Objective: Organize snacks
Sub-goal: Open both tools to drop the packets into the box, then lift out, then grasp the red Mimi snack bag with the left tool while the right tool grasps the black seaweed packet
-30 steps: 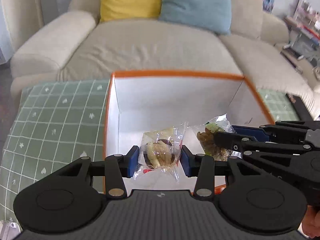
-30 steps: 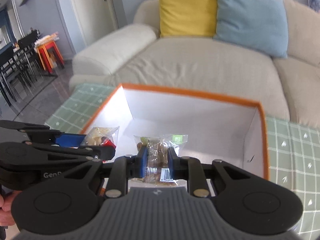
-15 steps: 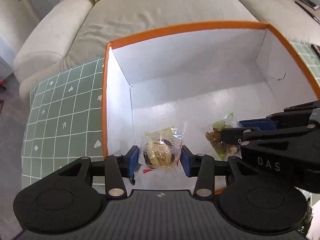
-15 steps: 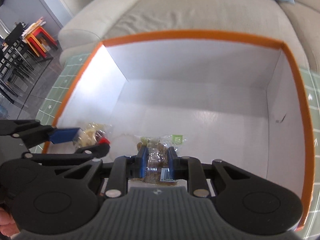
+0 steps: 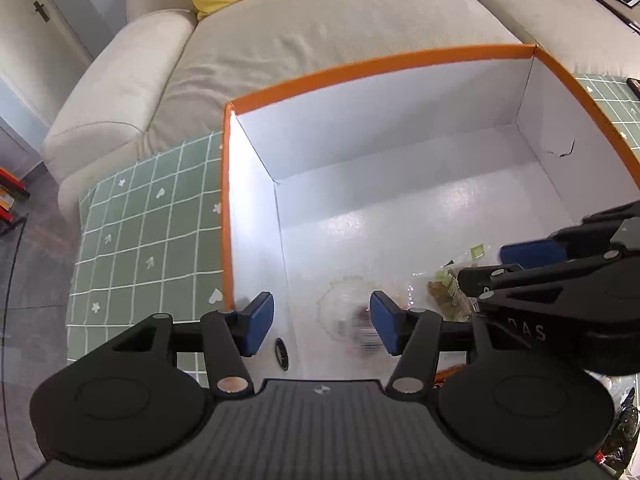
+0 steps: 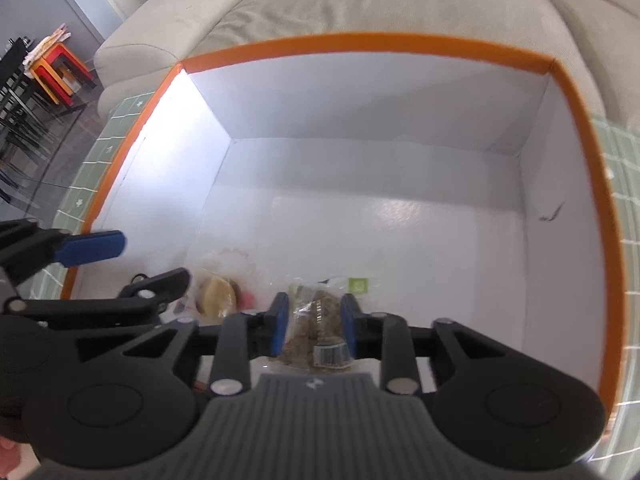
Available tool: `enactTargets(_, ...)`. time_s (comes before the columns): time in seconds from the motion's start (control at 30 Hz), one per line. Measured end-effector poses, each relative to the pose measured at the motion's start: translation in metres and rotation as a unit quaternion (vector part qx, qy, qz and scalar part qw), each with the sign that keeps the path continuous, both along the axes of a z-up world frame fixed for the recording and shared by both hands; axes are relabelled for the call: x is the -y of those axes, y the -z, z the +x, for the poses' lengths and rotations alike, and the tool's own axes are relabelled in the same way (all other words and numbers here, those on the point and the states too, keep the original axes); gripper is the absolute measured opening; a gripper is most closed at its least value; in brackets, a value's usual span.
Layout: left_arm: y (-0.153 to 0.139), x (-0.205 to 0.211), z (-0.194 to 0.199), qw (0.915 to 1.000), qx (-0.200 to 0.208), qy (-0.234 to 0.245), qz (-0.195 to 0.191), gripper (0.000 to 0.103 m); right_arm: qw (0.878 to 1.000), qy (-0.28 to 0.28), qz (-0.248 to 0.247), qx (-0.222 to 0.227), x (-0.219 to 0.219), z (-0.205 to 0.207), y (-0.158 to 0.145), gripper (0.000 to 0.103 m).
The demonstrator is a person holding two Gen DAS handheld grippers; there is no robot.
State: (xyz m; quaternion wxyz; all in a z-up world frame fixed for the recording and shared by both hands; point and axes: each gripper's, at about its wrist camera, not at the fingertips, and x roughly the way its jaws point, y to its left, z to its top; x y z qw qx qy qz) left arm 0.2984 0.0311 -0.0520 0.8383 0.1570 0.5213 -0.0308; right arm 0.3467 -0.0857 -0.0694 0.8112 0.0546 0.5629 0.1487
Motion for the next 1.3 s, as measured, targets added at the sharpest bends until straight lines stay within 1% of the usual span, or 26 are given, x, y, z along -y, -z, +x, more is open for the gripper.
enactTargets(0.07,-0.007,0.000,-0.004,0.9999,0.016,-0.004,0.005,0.072,1.000,-0.001,-0.007,0.011,0.002,-0.002,-0.006,0.039)
enactTargets(0.17,-0.019,0.001,-0.012,0.9993,0.037,-0.005,0.001,0.074,1.000,0.004,-0.007,0.025,0.008,-0.006,-0.017,0.047)
enactTargets(0.23,-0.028,0.000,-0.018,0.9986,0.053,-0.008,-0.002,0.076,0.999,0.004,-0.009,0.037,0.011,-0.011,-0.027,0.050)
enactTargets(0.3,-0.035,-0.001,-0.024,0.9976,0.068,-0.011,-0.004,0.076,0.998,0.002,-0.012,0.055,0.014,-0.017,-0.039,0.052)
enactTargets(0.37,-0.045,-0.002,-0.032,0.9957,0.091,-0.013,-0.005,0.076,0.997,-0.001,-0.017,0.080,0.017,-0.025,-0.051,0.058)
enactTargets(0.43,-0.054,-0.003,-0.041,0.9935,0.112,-0.016,-0.011,0.076,0.994,0.000,-0.023,0.111,0.021,-0.036,-0.065,0.058)
enactTargets(0.5,-0.066,-0.004,-0.052,0.9903,0.135,-0.018,-0.027,0.076,0.990,0.003,-0.029,0.141,0.025,-0.049,-0.077,0.058)
enactTargets(0.6,-0.079,-0.003,-0.067,0.9865,0.156,-0.016,-0.048,0.076,0.983,-0.001,-0.034,0.183,0.033,-0.073,-0.091,0.059)
enactTargets(0.7,-0.091,-0.002,-0.088,0.9815,0.180,-0.010,-0.066,0.076,0.974,0.000,-0.043,0.223,0.039,-0.099,-0.101,0.059)
enactTargets(0.77,-0.095,-0.005,-0.101,0.9775,0.192,-0.010,-0.087,0.076,0.970,0.005,-0.042,0.240,0.044,-0.114,-0.105,0.059)
enactTargets(0.83,-0.096,-0.008,-0.116,0.9740,0.192,-0.009,-0.120,0.075,0.967,0.010,-0.037,0.252,0.050,-0.130,-0.105,0.059)
enactTargets(0.9,-0.092,-0.008,-0.131,0.9706,0.189,0.003,-0.149,0.075,0.965,0.014,-0.034,0.259,0.055,-0.145,-0.103,0.059)
enactTargets(0.97,-0.087,-0.004,-0.144,0.9686,0.190,0.019,-0.160,0.075,0.964,0.016,-0.035,0.264,0.059,-0.160,-0.096,0.059)
enactTargets(1.07,-0.074,-0.001,-0.161,0.9677,0.188,0.037,-0.163,0.074,0.963,0.016,-0.036,0.265,0.064,-0.182,-0.084,0.059)
enactTargets(1.13,-0.060,0.001,-0.167,0.9690,0.172,0.036,-0.174,0.072,0.965,0.017,-0.038,0.260,0.067,-0.195,-0.076,0.058)
enactTargets(1.2,-0.046,-0.001,-0.172,0.9687,0.151,0.028,-0.195,0.068,0.968,0.022,-0.040,0.248,0.072,-0.206,-0.065,0.058)
enactTargets(1.3,-0.027,0.000,-0.178,0.9673,0.126,0.013,-0.220,0.068,0.973,0.028,-0.043,0.226,0.079,-0.220,-0.046,0.058)
